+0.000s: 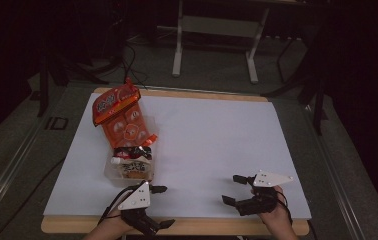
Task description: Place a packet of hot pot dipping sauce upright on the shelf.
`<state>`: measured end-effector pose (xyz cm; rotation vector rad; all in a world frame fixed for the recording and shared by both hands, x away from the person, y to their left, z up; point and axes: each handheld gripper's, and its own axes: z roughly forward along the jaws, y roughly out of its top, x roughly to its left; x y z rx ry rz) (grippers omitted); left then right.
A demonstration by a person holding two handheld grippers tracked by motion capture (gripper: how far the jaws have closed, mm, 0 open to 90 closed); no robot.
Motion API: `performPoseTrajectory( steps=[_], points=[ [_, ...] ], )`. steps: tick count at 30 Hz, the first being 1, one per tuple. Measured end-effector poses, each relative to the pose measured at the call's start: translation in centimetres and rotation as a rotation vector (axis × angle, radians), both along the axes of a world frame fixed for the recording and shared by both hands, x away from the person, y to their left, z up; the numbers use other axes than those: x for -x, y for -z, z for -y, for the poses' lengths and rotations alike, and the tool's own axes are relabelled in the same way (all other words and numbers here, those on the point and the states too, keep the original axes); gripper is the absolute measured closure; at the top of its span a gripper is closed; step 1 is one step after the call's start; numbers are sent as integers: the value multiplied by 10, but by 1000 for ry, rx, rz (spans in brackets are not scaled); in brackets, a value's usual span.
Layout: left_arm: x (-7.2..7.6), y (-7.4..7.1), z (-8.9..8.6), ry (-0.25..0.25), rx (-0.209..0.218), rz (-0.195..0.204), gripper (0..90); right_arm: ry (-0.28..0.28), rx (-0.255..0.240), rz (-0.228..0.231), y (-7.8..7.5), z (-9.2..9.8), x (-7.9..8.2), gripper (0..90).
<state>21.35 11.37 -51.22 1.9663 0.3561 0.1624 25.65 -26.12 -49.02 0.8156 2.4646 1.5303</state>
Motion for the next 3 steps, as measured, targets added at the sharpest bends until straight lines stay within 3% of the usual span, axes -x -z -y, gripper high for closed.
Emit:
performPoseTrajectory(
  steps=[3],
  points=[
    [0, 0, 1, 1, -1, 2, 38, -2, 9, 2, 1, -1, 0, 146]
  ],
)
